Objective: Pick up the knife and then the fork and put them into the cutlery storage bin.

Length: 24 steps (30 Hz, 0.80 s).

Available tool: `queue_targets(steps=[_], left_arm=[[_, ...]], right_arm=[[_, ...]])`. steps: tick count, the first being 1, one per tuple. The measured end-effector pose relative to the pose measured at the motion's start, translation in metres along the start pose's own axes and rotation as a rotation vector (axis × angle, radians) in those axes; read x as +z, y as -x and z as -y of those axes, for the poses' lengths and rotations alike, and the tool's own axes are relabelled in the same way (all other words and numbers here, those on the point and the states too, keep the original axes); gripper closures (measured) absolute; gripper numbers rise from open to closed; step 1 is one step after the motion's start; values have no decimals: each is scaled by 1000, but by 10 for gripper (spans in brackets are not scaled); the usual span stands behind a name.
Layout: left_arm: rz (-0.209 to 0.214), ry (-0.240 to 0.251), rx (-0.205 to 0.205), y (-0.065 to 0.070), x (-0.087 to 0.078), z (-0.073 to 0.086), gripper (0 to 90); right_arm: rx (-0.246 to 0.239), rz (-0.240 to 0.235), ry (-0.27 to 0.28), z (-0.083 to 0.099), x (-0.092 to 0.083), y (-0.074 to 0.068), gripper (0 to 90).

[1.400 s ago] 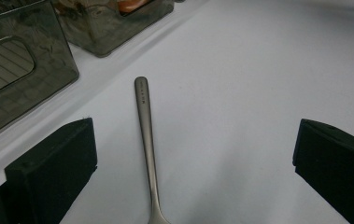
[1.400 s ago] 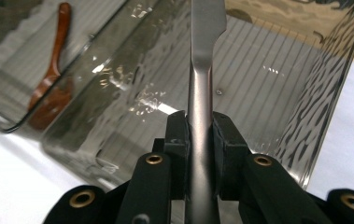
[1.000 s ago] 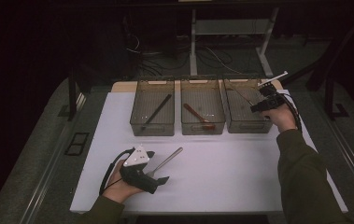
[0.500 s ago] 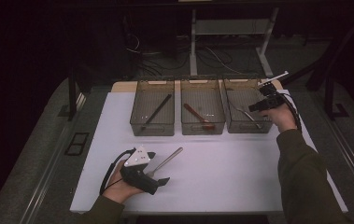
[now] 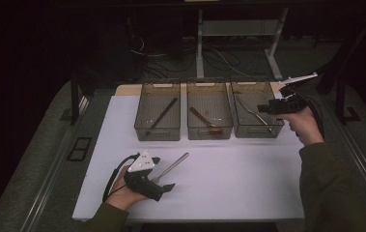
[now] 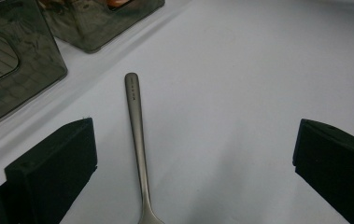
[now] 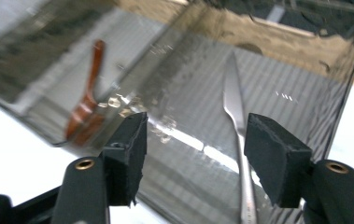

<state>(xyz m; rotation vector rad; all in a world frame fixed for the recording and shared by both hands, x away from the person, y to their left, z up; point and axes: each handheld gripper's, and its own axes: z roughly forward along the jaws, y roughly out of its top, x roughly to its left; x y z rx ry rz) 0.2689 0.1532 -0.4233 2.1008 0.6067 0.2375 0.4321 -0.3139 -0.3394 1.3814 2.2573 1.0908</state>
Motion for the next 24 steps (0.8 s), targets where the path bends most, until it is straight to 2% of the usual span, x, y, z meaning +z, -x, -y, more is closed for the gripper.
queue_targets(steps=[6, 13, 19, 24], left_arm=[[-2, 4, -6, 0, 0, 1, 0], [-7, -2, -8, -1, 0, 1, 0], [-16, -6, -12, -1, 0, 1, 0], [-22, -11, -17, -1, 0, 1, 0]], right_arm=[[-59, -56, 49, 17, -18, -21, 317], [-98, -138, 109, 50, -33, -44, 286], [-134, -185, 124, 78, -36, -64, 267], [-158, -197, 134, 99, -35, -78, 248]])
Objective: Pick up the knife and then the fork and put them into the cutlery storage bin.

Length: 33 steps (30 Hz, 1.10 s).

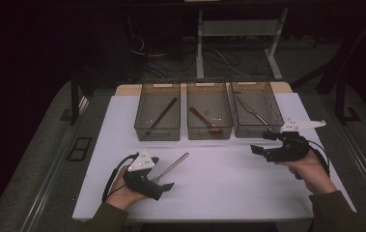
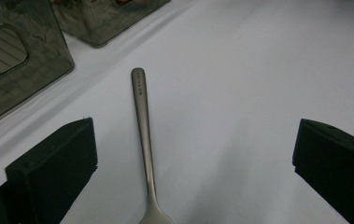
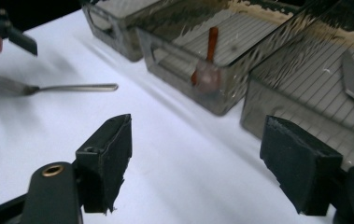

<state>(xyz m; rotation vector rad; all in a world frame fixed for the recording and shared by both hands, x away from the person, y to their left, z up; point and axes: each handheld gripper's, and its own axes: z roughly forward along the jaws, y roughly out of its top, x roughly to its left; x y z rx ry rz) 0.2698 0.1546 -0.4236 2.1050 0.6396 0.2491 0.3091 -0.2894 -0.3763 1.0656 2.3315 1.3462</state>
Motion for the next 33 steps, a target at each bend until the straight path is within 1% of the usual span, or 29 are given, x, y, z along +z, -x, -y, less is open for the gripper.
queue_targets(steps=[2, 5, 8, 9, 10, 12, 14, 15, 16, 17, 18, 20, 22, 25, 27, 28, 29, 30, 31, 33], left_arm=[[-7, -5, 4, -1, 0, 0, 0], [-18, -8, 4, -2, -2, -1, 35], [-29, -9, 3, -4, -4, -3, 90], [-36, -12, 1, -5, -4, -4, 125], [-43, -22, 0, -7, -4, -5, 179], [-51, -37, -9, -12, -3, -8, 278], [-51, -44, -27, -19, 0, -11, 437], [-52, -47, -40, -23, 3, -12, 486], [-46, -55, -60, -26, 6, -12, 542], [-37, -67, -81, -29, 10, -13, 578], [-34, -86, -88, -30, 14, -12, 583], [-25, -136, -76, -31, 20, -11, 606], [-28, -180, -68, -29, 25, -9, 637], [-19, -211, -53, -26, 29, -7, 684], [-34, -247, -46, -25, 31, -5, 711], [-34, -252, -33, -26, 32, -5, 722], [-36, -246, -40, -25, 32, -4, 739], [-38, -251, -35, -26, 31, -4, 770], [-40, -250, -44, -25, 31, -3, 802], [-41, -251, -44, -25, 31, -3, 828]], right_arm=[[-5, 0, -8, 10, 3, -5, 236], [-12, 15, -24, 27, 8, -11, 221], [2, 4, -45, 44, 13, -15, 213], [-3, 1, -59, 49, 15, -17, 206], [-8, 5, -73, 53, 16, -18, 206], [-4, 4, -89, 61, 17, -21, 205], [-4, -7, -103, 67, 18, -25, 205], [-10, -11, -110, 69, 18, -27, 205], [-17, -14, -113, 71, 18, -28, 205], [-19, -18, -116, 72, 17, -30, 205], [-20, -16, -118, 73, 17, -31, 205], [-28, -17, -117, 73, 17, -33, 205], [-25, -18, -114, 73, 17, -33, 205], [-24, -17, -113, 73, 17, -32, 205], [-25, -15, -111, 73, 16, -32, 205], [-26, -14, -108, 72, 16, -32, 205], [-28, -12, -105, 72, 15, -31, 205], [-27, -11, -104, 72, 15, -31, 205], [-26, -11, -102, 72, 15, -31, 205], [-24, -10, -98, 72, 15, -31, 205]])
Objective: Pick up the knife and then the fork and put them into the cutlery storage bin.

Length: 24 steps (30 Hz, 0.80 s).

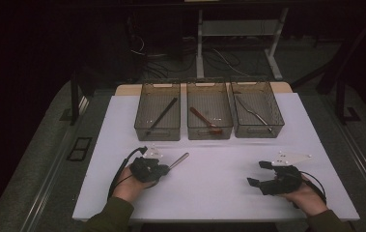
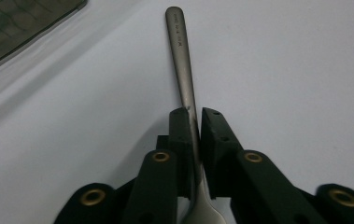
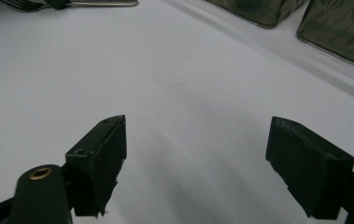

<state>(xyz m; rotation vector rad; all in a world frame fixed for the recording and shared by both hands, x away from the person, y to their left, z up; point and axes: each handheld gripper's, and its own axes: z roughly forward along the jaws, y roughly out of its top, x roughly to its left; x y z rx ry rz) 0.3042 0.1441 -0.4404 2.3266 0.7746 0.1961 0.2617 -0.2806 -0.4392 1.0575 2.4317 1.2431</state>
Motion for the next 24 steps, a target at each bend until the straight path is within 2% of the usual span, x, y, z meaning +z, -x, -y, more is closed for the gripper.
queue_targets(steps=[2, 5, 11, 13, 18, 24], left_arm=[[6, -4, 32, 0, 0, 0, 839], [38, -5, 47, 3, -1, -1, 841], [93, 31, 122, 14, -6, -11, 841], [114, 46, 143, 19, -7, -14, 842], [167, 69, 192, 32, -8, -22, 842], [234, 86, 263, 53, -4, -35, 841]], right_arm=[[-7, -6, 5, -1, 0, 0, 205], [-29, -9, 7, -4, -2, -2, 200], [-79, -89, 5, -20, -7, -6, 195], [-109, -110, -19, -25, -6, -8, 195], [-164, -163, -40, -38, 1, -15, 198], [-229, -233, -63, -54, 12, -29, 251]])
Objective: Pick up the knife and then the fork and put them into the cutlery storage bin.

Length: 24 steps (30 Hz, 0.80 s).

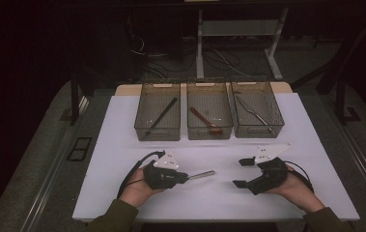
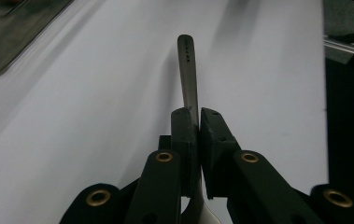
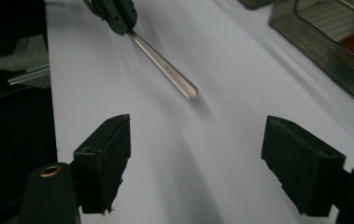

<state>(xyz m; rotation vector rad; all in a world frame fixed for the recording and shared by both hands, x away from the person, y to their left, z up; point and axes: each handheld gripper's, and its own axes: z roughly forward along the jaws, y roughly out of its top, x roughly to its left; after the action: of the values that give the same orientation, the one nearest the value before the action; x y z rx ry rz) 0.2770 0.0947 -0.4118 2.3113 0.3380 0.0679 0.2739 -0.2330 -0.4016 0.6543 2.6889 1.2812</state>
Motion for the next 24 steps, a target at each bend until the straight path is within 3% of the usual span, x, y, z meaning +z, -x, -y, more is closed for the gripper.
queue_targets(steps=[5, 11, 17, 24], left_arm=[[57, -2, 65, 16, 11, -15, 841], [97, 3, 145, 27, 18, -27, 841], [113, -4, 168, 30, 20, -28, 841], [118, -2, 174, 31, 20, -28, 841]], right_arm=[[-49, -70, -31, -13, 15, -10, 326], [-164, -158, -98, -21, 37, -18, 497], [-231, -238, -162, -27, 58, -27, 627], [-253, -267, -211, -33, 73, -32, 767]])
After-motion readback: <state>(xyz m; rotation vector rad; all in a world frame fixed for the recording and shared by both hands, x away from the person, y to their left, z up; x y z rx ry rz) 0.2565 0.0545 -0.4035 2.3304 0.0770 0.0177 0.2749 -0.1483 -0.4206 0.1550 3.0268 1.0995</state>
